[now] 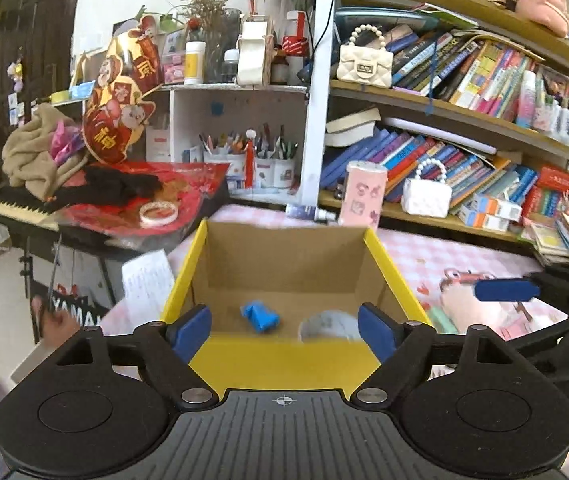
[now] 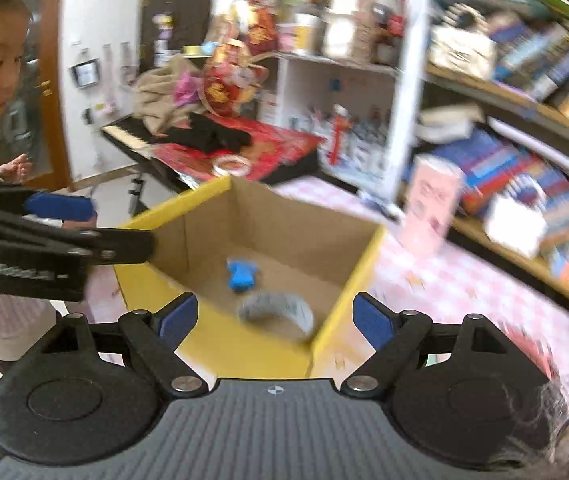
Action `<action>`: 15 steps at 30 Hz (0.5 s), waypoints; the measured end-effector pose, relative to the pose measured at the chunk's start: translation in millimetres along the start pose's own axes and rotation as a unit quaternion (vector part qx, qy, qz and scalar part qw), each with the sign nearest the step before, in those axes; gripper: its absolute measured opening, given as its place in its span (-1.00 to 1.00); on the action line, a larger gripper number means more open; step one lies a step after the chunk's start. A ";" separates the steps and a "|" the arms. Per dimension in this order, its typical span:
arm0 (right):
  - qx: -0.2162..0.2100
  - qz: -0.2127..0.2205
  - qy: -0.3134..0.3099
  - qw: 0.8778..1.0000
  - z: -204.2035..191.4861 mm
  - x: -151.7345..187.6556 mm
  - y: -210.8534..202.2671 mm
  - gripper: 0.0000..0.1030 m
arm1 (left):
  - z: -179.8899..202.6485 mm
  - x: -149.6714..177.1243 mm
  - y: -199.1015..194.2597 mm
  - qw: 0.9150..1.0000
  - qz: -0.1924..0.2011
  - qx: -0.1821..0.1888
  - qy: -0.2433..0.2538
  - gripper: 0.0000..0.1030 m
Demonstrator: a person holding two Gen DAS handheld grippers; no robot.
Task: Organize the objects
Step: 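Withdraw both open tools from the box back over the table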
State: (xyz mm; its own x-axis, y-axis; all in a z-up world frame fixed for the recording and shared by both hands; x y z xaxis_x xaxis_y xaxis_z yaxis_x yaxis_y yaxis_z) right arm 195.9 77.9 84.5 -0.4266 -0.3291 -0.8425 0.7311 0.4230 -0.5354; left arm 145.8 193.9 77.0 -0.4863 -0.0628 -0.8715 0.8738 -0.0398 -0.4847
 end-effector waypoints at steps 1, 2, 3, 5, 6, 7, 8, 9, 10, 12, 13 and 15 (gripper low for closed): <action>0.012 -0.008 0.013 1.000 -2.9 9.1 -7.9 0.60 | 1.0 7.4 -6.9 1.000 -0.004 0.002 0.001 0.63; 0.023 -0.014 0.024 0.999 -5.7 17.7 -15.2 0.60 | 2.0 15.0 -13.0 1.000 -0.010 0.002 0.001 0.63; 0.036 -0.022 0.036 0.998 -9.0 27.0 -21.2 0.58 | 2.1 22.7 -18.4 1.000 -0.016 0.003 0.001 0.63; 0.060 -0.038 0.060 0.996 -15.5 45.7 -30.3 0.54 | 2.4 37.8 -26.1 1.000 -0.030 0.006 0.002 0.63; 0.074 -0.048 0.074 0.993 -19.4 55.4 -34.1 0.50 | 2.9 46.4 -29.8 0.999 -0.040 0.007 0.003 0.63; 0.086 -0.059 0.086 0.991 -23.8 64.6 -38.0 0.48 | 3.4 53.5 -33.8 0.999 -0.046 0.008 0.004 0.63; 0.098 -0.067 0.096 0.988 -25.8 73.5 -41.9 0.46 | 3.8 61.5 -38.5 0.999 -0.051 0.008 0.004 0.63; 0.112 -0.076 0.106 0.985 -28.6 82.6 -46.2 0.46 | 4.5 70.2 -43.4 0.998 -0.057 0.008 0.004 0.63; 0.122 -0.083 0.114 0.982 -31.0 90.8 -50.5 0.46 | 4.9 76.8 -46.8 0.998 -0.062 0.008 0.003 0.63; 0.142 -0.097 0.127 0.977 -37.1 107.6 -60.2 0.46 | 6.2 91.8 -54.9 0.997 -0.074 0.011 0.002 0.64; 0.150 -0.104 0.132 0.974 -40.5 115.4 -65.1 0.46 | 8.3 98.7 -58.4 0.997 -0.080 0.013 0.001 0.64; 0.162 -0.113 0.136 0.971 -44.6 128.0 -73.8 0.46 | 12.3 110.5 -63.2 0.996 -0.092 0.020 0.003 0.65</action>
State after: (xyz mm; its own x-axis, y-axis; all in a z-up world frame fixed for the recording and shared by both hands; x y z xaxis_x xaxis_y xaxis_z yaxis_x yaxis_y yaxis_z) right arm 63.6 42.2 13.5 -0.6887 -0.1279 -0.7136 0.7125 0.0629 -0.6989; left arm 36.8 177.2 12.3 -0.6378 -0.0442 -0.7690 0.7692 -0.0891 -0.6328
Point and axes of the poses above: each gripper's, at about its wrist camera, not at the fingertips, and y roughly the way its jaws point, z to its right, x to its underside, the point moved 1 cm from there along y, roughly the way its jaws point, and after that the axes turned 1 degree about -y, right-handed, at the moved point
